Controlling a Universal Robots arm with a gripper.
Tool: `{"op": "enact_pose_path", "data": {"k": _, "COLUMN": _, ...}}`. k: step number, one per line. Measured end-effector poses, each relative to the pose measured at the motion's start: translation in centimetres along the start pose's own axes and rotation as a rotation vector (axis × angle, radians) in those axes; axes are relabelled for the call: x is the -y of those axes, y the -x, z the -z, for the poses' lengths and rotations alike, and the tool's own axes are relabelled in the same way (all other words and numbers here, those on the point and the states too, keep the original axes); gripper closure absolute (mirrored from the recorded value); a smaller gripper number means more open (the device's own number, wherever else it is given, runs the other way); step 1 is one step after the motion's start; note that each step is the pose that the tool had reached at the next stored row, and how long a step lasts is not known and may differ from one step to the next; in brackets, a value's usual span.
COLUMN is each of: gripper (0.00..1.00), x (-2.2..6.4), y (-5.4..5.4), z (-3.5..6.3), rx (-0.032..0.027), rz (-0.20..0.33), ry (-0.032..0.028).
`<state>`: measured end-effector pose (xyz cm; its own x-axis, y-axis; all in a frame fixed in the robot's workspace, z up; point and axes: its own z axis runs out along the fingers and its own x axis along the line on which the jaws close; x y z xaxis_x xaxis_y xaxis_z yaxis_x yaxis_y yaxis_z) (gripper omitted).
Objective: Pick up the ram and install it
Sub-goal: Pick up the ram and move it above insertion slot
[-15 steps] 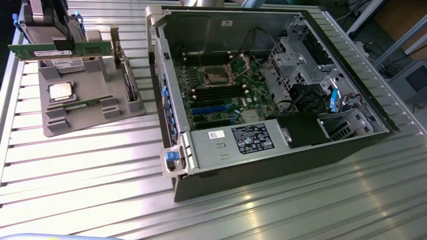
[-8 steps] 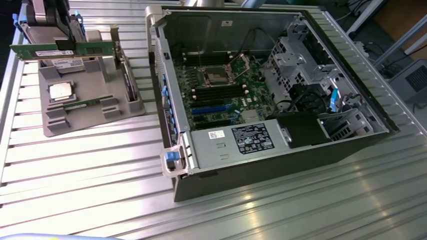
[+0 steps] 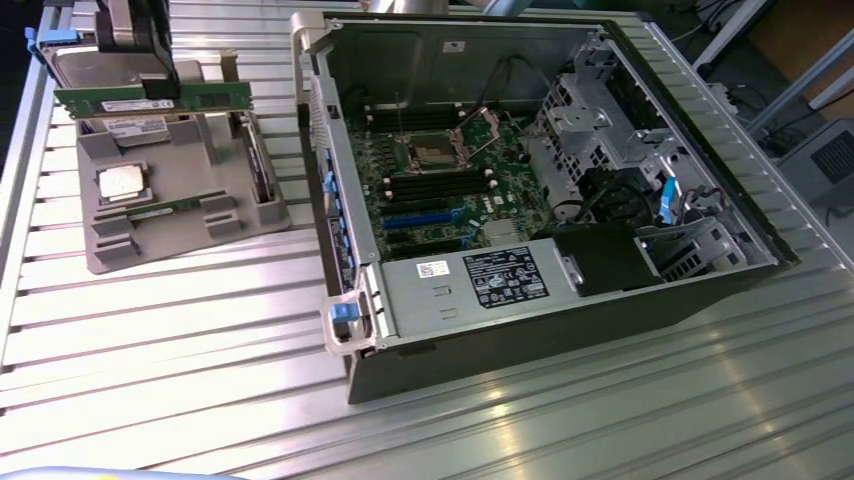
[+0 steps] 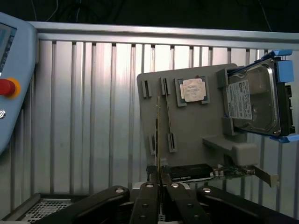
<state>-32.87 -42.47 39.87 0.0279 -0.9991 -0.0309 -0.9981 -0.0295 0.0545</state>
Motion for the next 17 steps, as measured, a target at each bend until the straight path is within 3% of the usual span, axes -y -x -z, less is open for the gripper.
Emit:
{"op": "enact_pose_path", "data": {"k": 7, "gripper": 0.87, "x": 1.12, "y": 0.0, "z": 0.06, "rx": 0.0000, "rz": 0.000, "ry": 0.0000}}
{"op": "enact_pose_path", "data": {"k": 17, "gripper": 0.87, "x": 3.35, "y": -0.1, "z": 0.19, "rx": 0.0000, "rz": 0.000, "ry": 0.0000}}
